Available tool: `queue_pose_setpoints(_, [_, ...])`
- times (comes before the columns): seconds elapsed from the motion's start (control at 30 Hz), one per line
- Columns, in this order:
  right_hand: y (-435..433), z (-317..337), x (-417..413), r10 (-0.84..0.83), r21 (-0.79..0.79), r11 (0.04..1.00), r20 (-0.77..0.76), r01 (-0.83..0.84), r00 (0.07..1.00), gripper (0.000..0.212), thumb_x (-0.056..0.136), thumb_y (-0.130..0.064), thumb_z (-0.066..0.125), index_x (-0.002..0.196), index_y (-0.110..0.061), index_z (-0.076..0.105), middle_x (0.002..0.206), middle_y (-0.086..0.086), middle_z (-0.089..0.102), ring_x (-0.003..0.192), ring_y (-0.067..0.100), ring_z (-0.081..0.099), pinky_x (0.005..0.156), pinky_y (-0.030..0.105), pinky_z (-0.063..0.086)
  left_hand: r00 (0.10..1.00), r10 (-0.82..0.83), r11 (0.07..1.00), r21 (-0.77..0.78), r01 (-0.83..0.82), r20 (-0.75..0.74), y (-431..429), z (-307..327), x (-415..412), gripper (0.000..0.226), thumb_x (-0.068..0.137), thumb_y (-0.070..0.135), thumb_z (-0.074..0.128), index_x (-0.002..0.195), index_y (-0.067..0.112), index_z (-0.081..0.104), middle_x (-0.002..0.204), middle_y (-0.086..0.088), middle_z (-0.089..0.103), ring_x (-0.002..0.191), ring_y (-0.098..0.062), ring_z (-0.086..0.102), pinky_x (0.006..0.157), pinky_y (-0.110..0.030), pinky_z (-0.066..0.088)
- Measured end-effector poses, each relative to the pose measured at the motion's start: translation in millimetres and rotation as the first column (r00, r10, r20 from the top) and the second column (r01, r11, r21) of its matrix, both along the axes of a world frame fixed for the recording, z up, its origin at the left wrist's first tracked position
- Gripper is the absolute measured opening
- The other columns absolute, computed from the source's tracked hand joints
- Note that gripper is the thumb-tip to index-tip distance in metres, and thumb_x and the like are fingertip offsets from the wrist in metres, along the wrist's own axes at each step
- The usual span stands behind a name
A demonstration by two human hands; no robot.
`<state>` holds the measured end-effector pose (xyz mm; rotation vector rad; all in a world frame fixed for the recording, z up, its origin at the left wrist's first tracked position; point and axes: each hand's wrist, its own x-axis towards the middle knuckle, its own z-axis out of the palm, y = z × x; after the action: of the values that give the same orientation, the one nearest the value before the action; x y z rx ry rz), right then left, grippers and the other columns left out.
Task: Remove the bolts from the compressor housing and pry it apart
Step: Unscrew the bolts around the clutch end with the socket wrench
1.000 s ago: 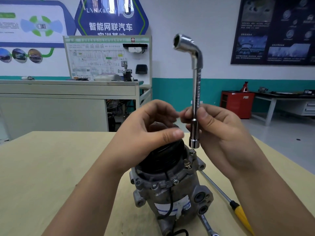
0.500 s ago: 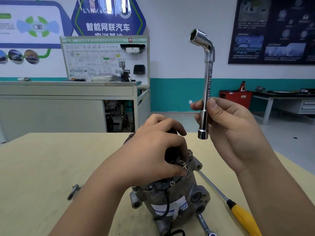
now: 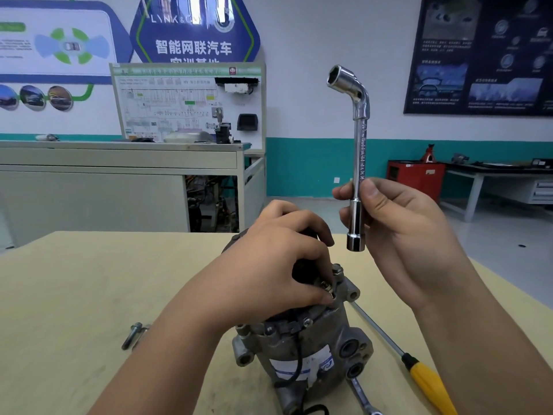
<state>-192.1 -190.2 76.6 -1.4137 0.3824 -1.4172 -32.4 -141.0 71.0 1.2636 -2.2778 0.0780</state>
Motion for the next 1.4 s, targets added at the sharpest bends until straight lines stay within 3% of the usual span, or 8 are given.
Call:
queue_pose_setpoints(0.13, [0.3, -0.3, 0.5, -0.004, 0.0, 1.0, -0.005, 0.004, 1.0, 0.02, 0.073, -0.025, 0.055, 0.079, -0.009, 0.066, 0.075, -0.002, 0.07, 0.061, 0.006, 0.059, 0.063, 0.017, 0.051, 0.999, -0.019, 1.0, -0.007, 0.019, -0.028, 0.3, 0.4, 0.2, 0.011, 0.072, 0.037, 0.079, 0.074, 0.032, 0.069, 0.108, 0.025, 0.053, 0.115, -0.007, 0.032, 0.095, -0.02, 0.032])
queue_pose_setpoints(0.37, [0.4, -1.4, 1.3, -0.001, -0.004, 1.0, -0.017, 0.001, 1.0, 0.018, 0.072, -0.026, 0.056, 0.074, -0.012, 0.069, 0.076, -0.001, 0.07, 0.061, 0.006, 0.058, 0.062, 0.017, 0.051, 0.943, -0.095, 0.995, 0.009, 0.103, -0.32, 0.9, 3.6, 10.2, 0.016, 0.07, 0.035, 0.077, 0.067, 0.023, 0.067, 0.1, 0.022, 0.062, 0.108, -0.004, 0.052, 0.09, -0.018, 0.04])
queue_pose_setpoints(0.6, [2.5, -5.5, 8.1, 0.032, -0.003, 0.999, -0.077, -0.033, 0.996, 0.023, 0.074, -0.026, 0.054, 0.079, -0.006, 0.064, 0.068, -0.002, 0.067, 0.06, 0.007, 0.061, 0.054, 0.016, 0.048, 0.778, -0.2, 0.967, 0.006, 0.253, -0.596, -1.5, 0.8, 18.6, 0.015, 0.067, 0.037, 0.074, 0.075, 0.024, 0.071, 0.093, 0.012, 0.068, 0.097, -0.013, 0.065, 0.089, -0.031, 0.051])
queue_pose_setpoints(0.73, [3.5, -11.3, 14.8, 0.03, -0.051, 0.998, -0.156, -0.038, 0.987, 0.022, 0.077, -0.032, 0.053, 0.072, -0.016, 0.068, 0.073, 0.003, 0.068, 0.069, 0.011, 0.063, 0.06, 0.016, 0.048, 0.607, -0.218, 0.947, -0.017, 0.32, -0.764, 1.8, 0.0, 21.3, 0.014, 0.069, 0.018, 0.081, 0.078, 0.025, 0.073, 0.081, 0.008, 0.072, 0.082, -0.007, 0.069, 0.075, -0.015, 0.05])
queue_pose_setpoints(0.87, [4.2, -17.0, 23.6, 0.025, -0.059, 0.998, -0.173, -0.035, 0.985, 0.024, 0.076, -0.035, 0.052, 0.074, -0.019, 0.071, 0.081, 0.006, 0.071, 0.079, 0.017, 0.065, 0.072, 0.025, 0.055, 0.542, -0.191, 0.963, -0.051, 0.263, -0.819, 6.8, 7.2, 22.0, 0.009, 0.073, 0.016, 0.071, 0.079, 0.022, 0.073, 0.081, -0.003, 0.074, 0.077, -0.012, 0.07, 0.073, -0.021, 0.053])
queue_pose_setpoints(1.03, [6.5, -17.6, 26.4, -0.021, -0.083, 0.997, -0.232, 0.001, 0.972, 0.022, 0.076, -0.034, 0.05, 0.073, -0.017, 0.064, 0.078, 0.009, 0.072, 0.074, 0.017, 0.066, 0.069, 0.024, 0.055, 0.483, -0.253, 0.959, -0.151, 0.24, -0.838, 21.2, 23.5, 30.7, 0.008, 0.075, 0.012, 0.067, 0.081, 0.017, 0.069, 0.074, 0.0, 0.074, 0.074, -0.01, 0.07, 0.072, -0.016, 0.051])
queue_pose_setpoints(1.27, [6.4, -15.9, 26.8, -0.016, -0.089, 0.996, -0.246, -0.006, 0.969, 0.023, 0.076, -0.032, 0.05, 0.076, -0.012, 0.062, 0.076, 0.008, 0.072, 0.074, 0.016, 0.067, 0.066, 0.02, 0.055, 0.613, 0.118, 0.993, 0.085, -0.082, -0.781, 37.3, 16.0, 70.4, 0.016, 0.065, 0.03, 0.068, 0.079, 0.023, 0.072, 0.071, 0.003, 0.073, 0.071, -0.005, 0.068, 0.07, -0.014, 0.052])
queue_pose_setpoints(1.4, [5.7, -16.8, 26.5, -0.014, -0.086, 0.996, -0.249, -0.007, 0.968, 0.021, 0.077, -0.033, 0.05, 0.074, -0.017, 0.064, 0.078, 0.009, 0.072, 0.076, 0.017, 0.067, 0.066, 0.022, 0.053, 0.668, 0.43, 0.902, 0.271, -0.335, -0.607, 39.9, -9.2, 112.4, 0.003, 0.078, 0.022, 0.075, 0.078, 0.024, 0.073, 0.073, 0.004, 0.074, 0.08, -0.021, 0.069, 0.081, -0.038, 0.052])
